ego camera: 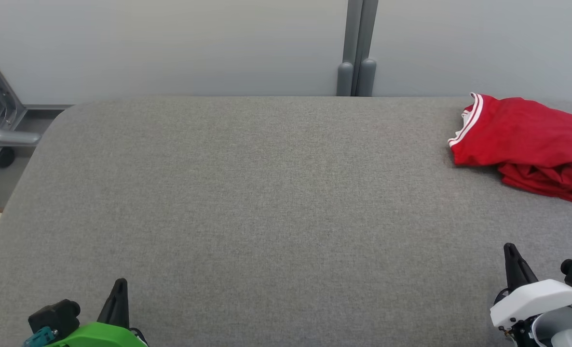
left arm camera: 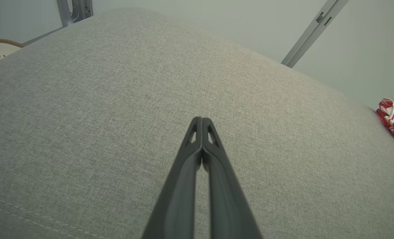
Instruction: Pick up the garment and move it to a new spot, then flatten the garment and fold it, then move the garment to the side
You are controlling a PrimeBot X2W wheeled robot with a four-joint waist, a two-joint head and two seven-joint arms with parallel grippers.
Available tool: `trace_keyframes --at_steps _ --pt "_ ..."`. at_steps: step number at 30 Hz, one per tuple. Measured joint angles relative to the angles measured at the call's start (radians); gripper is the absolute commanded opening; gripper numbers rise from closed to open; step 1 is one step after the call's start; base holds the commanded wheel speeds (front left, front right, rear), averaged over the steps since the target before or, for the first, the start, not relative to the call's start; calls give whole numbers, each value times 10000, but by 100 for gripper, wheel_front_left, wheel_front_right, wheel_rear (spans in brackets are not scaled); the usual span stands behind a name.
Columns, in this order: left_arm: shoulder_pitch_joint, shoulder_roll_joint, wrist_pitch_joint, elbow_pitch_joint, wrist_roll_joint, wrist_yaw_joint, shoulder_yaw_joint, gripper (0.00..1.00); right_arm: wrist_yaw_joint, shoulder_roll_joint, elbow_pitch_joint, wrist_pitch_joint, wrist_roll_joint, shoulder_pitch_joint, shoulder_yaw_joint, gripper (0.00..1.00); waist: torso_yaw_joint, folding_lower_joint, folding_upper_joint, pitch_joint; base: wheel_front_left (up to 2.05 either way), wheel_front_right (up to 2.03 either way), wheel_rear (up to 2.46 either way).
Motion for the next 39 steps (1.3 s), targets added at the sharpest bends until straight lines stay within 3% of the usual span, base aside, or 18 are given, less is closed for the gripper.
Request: trace_keyframes --at_steps 39 --pt "-507 -623 1388 -86 -4418 -777 1459 0 899 951 -90 1411 4730 -709 -1444 0 -379 0 0 147 0 0 0"
